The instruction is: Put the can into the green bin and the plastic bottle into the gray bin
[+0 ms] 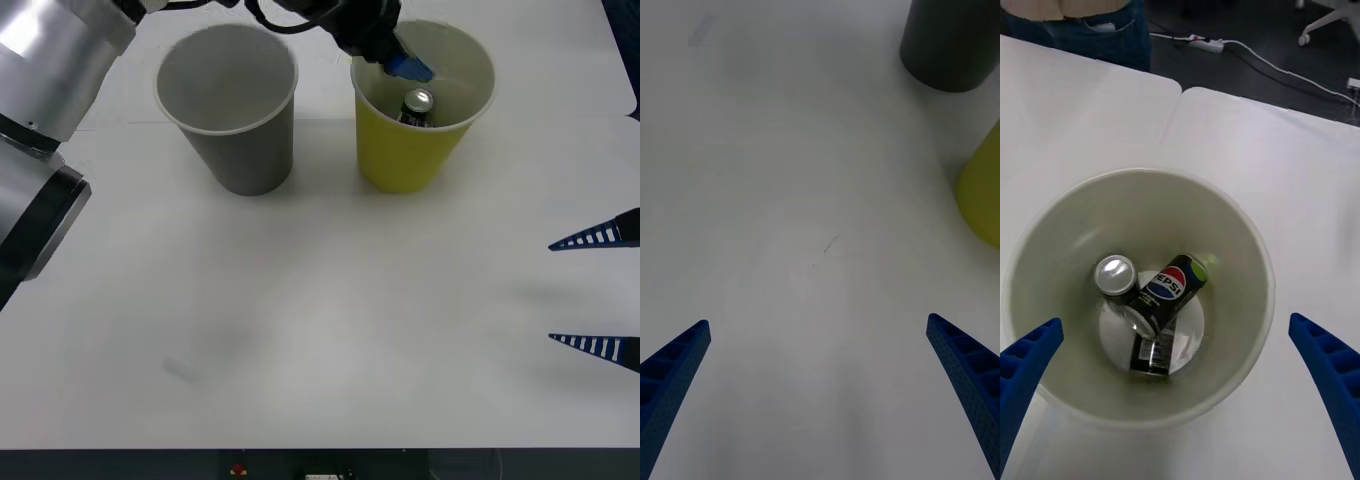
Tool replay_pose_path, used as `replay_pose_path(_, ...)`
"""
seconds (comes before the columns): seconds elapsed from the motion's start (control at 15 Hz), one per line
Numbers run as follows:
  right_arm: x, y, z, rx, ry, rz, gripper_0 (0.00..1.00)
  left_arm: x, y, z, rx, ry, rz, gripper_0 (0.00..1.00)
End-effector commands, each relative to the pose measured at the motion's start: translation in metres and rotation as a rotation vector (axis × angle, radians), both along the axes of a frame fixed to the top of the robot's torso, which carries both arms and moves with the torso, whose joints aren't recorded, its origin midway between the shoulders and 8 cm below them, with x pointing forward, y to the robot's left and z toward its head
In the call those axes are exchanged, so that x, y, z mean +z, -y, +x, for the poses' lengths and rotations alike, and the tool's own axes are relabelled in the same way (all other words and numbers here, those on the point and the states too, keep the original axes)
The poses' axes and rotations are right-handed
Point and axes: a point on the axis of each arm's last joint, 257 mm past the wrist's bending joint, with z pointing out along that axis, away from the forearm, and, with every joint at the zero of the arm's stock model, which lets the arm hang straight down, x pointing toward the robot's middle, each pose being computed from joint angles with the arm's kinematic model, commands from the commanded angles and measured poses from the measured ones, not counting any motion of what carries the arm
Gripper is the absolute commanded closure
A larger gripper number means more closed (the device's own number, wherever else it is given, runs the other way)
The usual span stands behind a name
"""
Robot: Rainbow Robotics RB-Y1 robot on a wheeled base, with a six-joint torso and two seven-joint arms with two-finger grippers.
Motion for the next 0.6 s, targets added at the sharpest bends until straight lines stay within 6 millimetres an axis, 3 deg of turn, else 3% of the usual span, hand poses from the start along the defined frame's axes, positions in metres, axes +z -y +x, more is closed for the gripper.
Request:
replay_pose_path(0.07,0.0,0.0,0.0,0.0,0.0,0.0,0.0,-0.009,-0.037,-0.011,-0.077,0.052,-0.008,0.0)
replay_pose_path(0.6,0.0,0.0,0.0,0.0,0.0,0.0,0.0,-0.046,-0.134,-0.049,-0.218,0.145,-0.012,0.0)
